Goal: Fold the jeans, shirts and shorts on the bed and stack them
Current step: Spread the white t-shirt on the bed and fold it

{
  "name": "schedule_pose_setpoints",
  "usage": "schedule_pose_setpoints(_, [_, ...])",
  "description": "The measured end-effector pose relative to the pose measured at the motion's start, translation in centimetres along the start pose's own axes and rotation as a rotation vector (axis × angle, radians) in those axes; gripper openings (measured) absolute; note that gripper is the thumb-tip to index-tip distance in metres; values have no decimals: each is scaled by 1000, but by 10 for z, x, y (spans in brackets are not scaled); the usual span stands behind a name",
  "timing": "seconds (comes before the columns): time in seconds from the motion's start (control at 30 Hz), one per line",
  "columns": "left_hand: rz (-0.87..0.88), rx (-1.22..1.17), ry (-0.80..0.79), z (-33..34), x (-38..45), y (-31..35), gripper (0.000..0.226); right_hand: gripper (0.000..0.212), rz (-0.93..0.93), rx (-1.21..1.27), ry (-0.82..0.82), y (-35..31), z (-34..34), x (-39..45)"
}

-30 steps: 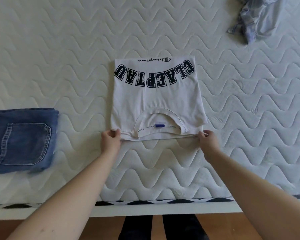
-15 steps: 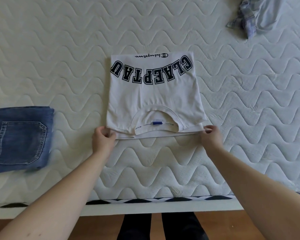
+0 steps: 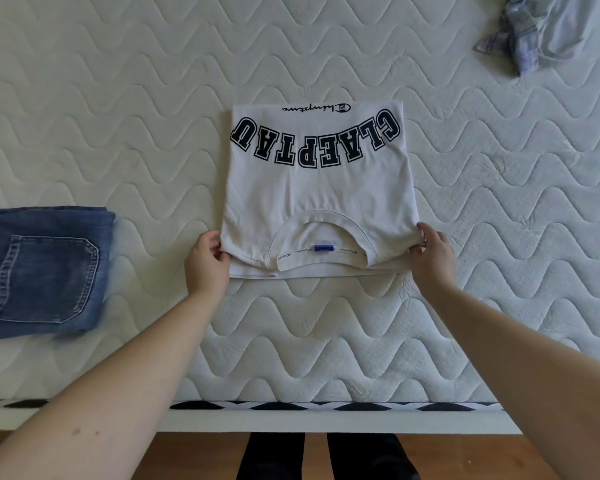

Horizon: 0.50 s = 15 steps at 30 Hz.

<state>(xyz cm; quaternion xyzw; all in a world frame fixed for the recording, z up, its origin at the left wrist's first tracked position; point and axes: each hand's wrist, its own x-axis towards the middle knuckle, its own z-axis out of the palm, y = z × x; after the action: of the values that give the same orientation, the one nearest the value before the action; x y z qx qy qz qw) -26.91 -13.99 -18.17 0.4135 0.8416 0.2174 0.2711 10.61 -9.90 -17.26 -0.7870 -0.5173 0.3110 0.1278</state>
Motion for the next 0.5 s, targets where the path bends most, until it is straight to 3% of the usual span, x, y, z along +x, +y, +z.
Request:
schedule_pose_setpoints(0.27, [-24,60,132,7,6,21,26,45,10,-22,92,-9,0,8])
schedule_pose_setpoints(0.4, [-132,-145,97,9,-1,32,22,37,123,223,101,-20,-1,5])
schedule_pose_setpoints(0.5, [-326,-486,64,16,-10,32,18,40,288,552,98,-27,3,-2])
